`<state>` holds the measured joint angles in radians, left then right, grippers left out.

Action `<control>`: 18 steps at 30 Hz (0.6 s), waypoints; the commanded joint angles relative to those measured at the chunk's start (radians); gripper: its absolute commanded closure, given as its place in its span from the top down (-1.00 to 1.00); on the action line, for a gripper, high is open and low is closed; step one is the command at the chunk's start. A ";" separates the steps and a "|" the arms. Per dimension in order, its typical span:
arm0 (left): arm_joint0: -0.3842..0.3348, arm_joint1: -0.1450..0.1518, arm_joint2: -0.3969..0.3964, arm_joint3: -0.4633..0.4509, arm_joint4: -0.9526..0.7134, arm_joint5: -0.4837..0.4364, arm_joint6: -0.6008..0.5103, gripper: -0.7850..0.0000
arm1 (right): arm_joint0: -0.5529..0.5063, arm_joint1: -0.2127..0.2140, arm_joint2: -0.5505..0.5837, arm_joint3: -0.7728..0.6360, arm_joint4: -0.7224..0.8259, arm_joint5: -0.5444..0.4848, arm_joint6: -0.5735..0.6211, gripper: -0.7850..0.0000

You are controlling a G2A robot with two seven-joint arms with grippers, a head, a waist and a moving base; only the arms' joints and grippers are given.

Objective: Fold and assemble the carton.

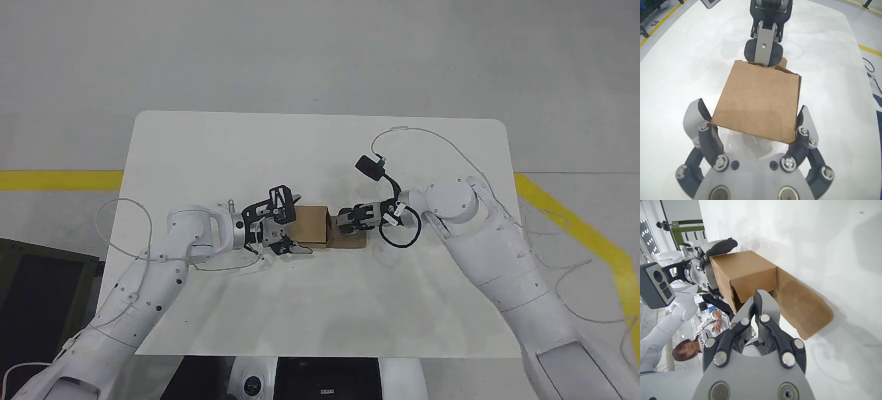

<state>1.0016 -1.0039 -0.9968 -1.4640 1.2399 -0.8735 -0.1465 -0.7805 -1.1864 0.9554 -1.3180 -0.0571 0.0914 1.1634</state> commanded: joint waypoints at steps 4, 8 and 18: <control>0.002 -0.001 -0.003 -0.003 -0.004 0.004 -0.006 1.00 | -0.090 0.043 0.103 -0.123 -0.075 0.074 0.028 -0.72; 0.003 -0.002 -0.005 -0.003 -0.009 0.010 -0.010 1.00 | -0.148 0.065 0.155 -0.182 -0.112 0.106 0.052 -0.65; 0.005 -0.004 -0.008 -0.006 -0.012 0.013 -0.017 1.00 | -0.180 0.078 0.154 -0.169 -0.145 0.088 0.052 -0.47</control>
<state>1.0065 -1.0074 -1.0040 -1.4699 1.2280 -0.8608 -0.1620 -0.9641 -1.1083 1.1130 -1.4969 -0.2030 0.1838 1.2202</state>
